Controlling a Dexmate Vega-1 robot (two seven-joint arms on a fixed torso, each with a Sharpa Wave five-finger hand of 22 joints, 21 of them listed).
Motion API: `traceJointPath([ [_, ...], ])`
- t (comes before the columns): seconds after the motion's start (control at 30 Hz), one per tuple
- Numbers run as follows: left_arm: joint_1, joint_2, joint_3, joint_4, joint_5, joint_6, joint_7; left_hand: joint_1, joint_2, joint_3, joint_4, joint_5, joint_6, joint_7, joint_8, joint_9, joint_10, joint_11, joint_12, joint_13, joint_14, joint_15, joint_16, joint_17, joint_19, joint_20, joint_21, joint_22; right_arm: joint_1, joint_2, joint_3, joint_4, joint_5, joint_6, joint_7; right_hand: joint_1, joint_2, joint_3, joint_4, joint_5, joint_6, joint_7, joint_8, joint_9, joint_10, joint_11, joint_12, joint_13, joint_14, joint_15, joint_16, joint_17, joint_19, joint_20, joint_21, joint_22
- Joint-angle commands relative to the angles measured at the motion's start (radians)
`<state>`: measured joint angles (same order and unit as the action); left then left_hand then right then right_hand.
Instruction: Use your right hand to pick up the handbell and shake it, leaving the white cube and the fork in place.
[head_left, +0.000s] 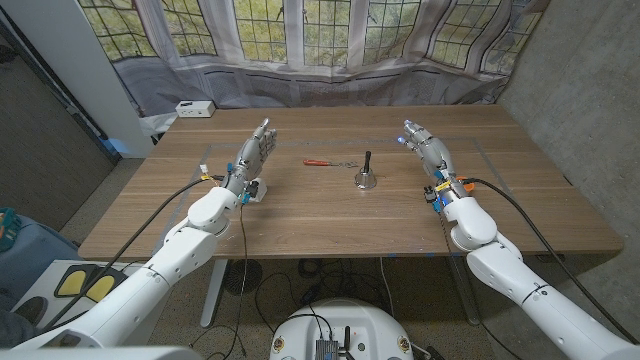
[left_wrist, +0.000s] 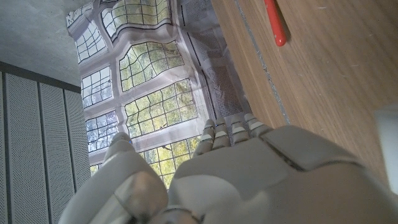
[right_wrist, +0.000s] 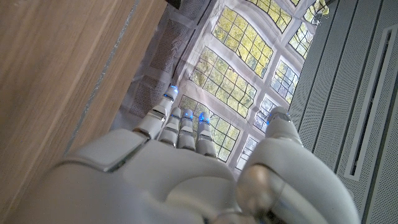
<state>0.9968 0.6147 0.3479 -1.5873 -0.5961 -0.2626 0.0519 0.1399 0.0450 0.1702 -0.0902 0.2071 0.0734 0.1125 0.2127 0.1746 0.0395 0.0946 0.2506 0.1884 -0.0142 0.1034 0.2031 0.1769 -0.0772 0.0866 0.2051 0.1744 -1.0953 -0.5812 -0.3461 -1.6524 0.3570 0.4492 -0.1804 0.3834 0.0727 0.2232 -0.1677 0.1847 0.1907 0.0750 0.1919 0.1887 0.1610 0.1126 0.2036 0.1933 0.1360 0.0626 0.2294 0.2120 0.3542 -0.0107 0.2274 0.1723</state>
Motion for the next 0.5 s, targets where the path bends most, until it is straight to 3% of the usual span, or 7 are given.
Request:
traceJointPath([
  [0.03,-0.024,-0.019,0.009,0.047,-0.016,-0.03,-0.047,0.014,0.002,0.007,-0.005,-0.003,0.01,0.002,0.0,0.003,0.007,0.001,0.0,0.003,0.005,0.003,-0.002,0.002,-0.008,0.007,-0.003,0.004,-0.042,-0.017,0.004,-0.096,-0.107,-0.052,-0.082,0.019,-0.002,0.01,-0.001,0.0,-0.006,0.0,0.0,0.001,0.008,0.001,0.007,0.002,0.005,0.004,0.006,0.002,0.008,0.007,0.001,0.003],
  [0.2,-0.021,-0.014,0.009,0.044,-0.019,-0.031,-0.055,0.016,0.004,0.008,-0.006,-0.004,0.012,0.003,-0.001,0.003,0.008,0.001,-0.002,0.003,0.006,0.004,-0.003,0.002,-0.009,0.008,-0.004,0.004,-0.047,-0.019,-0.001,-0.114,-0.137,-0.073,-0.097,0.036,-0.008,0.013,0.0,-0.003,0.013,-0.009,0.008,0.001,0.018,0.004,0.009,0.002,-0.028,-0.001,-0.011,0.001,-0.03,0.008,-0.019,0.003],
  [0.5,0.009,0.009,-0.007,0.027,-0.009,-0.057,-0.053,0.02,0.007,0.01,-0.008,-0.005,0.021,0.003,-0.001,0.003,0.016,-0.001,-0.001,0.003,0.012,0.001,-0.003,0.002,-0.009,0.013,-0.005,0.004,-0.045,-0.047,-0.004,-0.162,-0.269,-0.131,-0.147,0.087,0.005,0.037,-0.01,0.0,-0.001,-0.015,0.004,0.002,0.015,-0.009,0.006,0.002,-0.007,-0.006,-0.007,-0.003,-0.017,0.005,-0.018,0.002],
])
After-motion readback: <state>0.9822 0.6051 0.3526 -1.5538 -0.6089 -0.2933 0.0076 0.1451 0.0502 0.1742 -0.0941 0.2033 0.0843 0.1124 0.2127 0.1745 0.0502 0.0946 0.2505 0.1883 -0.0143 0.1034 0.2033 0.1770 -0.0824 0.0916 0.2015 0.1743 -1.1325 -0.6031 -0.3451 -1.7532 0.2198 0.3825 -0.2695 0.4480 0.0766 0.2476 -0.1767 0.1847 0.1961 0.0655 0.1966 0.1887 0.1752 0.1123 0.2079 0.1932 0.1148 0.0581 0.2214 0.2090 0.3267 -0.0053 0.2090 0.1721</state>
